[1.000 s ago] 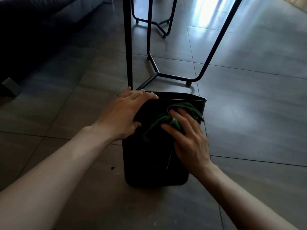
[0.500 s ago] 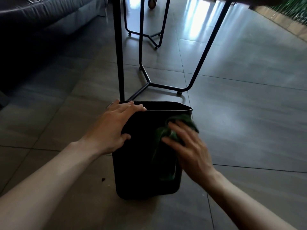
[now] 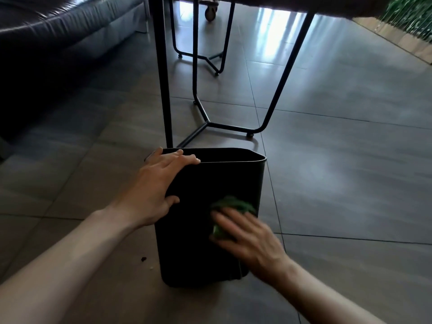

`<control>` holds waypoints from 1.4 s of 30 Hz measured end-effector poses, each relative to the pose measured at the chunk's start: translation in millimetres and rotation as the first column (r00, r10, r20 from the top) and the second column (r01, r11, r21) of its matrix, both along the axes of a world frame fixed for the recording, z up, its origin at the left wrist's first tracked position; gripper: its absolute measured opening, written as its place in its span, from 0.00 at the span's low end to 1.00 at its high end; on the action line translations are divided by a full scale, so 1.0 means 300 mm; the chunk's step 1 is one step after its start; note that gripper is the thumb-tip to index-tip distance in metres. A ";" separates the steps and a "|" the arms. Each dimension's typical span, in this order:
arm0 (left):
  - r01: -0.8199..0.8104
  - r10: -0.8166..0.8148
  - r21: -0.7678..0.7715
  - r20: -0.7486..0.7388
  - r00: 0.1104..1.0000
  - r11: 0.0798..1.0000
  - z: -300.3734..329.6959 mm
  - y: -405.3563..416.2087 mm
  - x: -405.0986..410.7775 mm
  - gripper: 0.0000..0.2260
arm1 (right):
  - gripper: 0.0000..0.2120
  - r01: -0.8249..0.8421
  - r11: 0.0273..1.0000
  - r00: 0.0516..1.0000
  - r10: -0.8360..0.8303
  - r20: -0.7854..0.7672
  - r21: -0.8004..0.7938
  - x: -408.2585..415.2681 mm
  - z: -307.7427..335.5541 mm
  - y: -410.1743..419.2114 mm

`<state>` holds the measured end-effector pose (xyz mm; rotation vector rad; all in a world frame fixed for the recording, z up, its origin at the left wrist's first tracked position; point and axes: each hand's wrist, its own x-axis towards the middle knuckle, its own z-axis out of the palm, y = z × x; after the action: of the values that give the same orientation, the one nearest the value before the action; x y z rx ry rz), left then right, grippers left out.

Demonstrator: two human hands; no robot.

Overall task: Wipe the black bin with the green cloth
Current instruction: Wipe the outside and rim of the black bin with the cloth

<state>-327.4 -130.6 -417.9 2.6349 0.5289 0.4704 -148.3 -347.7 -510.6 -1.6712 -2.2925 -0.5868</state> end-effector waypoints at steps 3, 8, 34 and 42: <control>0.006 -0.006 -0.002 0.002 1.000 1.000 0.003 -0.005 0.005 0.42 | 0.12 0.227 0.964 0.965 -0.203 -0.167 0.142 0.034 0.118 0.093; -0.008 0.008 0.012 0.005 1.000 1.000 0.010 -0.006 0.007 0.40 | 0.11 0.169 0.980 0.983 -0.161 -0.085 0.100 -0.061 0.073 0.108; -0.021 0.022 0.017 -0.040 0.999 1.000 -0.011 0.104 -0.175 0.35 | 0.26 0.275 0.813 0.839 -0.463 -0.285 -0.512 0.283 0.456 0.128; -0.074 0.074 0.054 -0.010 0.997 0.996 0.012 0.099 -0.146 0.31 | 0.11 0.274 0.803 0.910 -0.395 -0.127 -0.529 0.222 0.511 0.106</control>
<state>-371.1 -100.8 -414.3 2.6777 0.6277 0.4981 -81.8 -316.0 -357.4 -2.2733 -2.0947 0.1816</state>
